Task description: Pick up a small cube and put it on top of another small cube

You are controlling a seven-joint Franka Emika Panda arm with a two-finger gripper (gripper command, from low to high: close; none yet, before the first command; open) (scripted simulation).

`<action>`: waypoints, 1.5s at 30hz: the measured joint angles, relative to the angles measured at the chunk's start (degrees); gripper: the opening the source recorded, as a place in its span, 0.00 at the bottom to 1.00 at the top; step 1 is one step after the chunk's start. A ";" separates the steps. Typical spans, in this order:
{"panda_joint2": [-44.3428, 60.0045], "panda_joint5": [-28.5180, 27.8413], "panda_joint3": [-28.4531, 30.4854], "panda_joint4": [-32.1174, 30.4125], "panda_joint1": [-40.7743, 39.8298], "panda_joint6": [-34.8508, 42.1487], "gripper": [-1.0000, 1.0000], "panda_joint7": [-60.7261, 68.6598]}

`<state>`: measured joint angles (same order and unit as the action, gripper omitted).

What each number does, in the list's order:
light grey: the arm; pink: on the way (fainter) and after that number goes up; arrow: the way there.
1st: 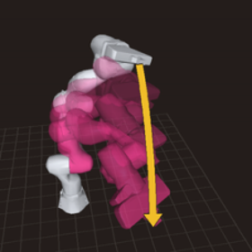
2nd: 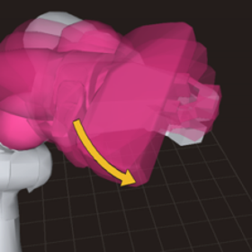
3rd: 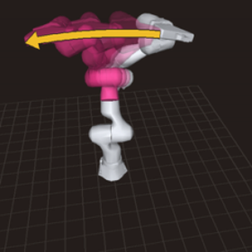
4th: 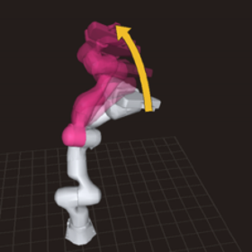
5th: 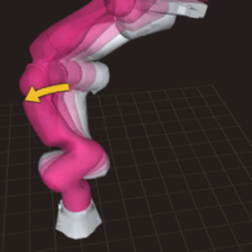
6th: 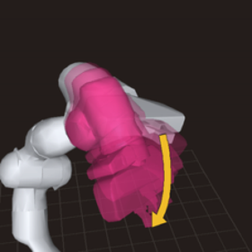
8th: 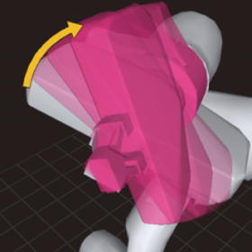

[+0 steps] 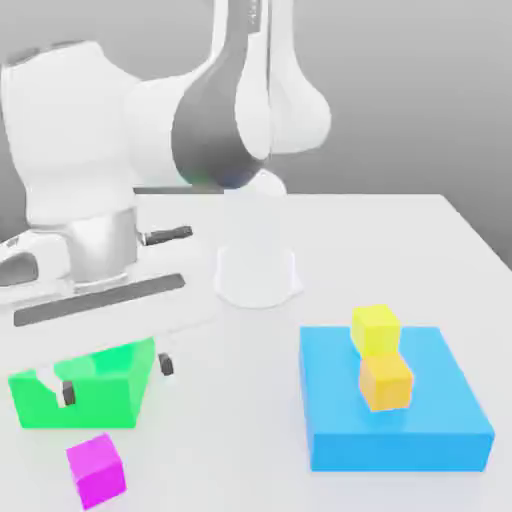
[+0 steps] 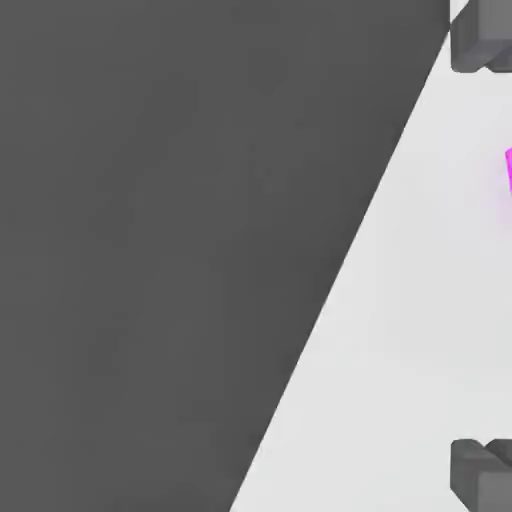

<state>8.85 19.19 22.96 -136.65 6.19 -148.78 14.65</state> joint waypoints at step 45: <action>-35.26 -30.02 0.48 -22.51 -21.48 15.94 0.00 -2.45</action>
<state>-26.41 -10.83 23.44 -159.16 -15.29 -132.84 12.20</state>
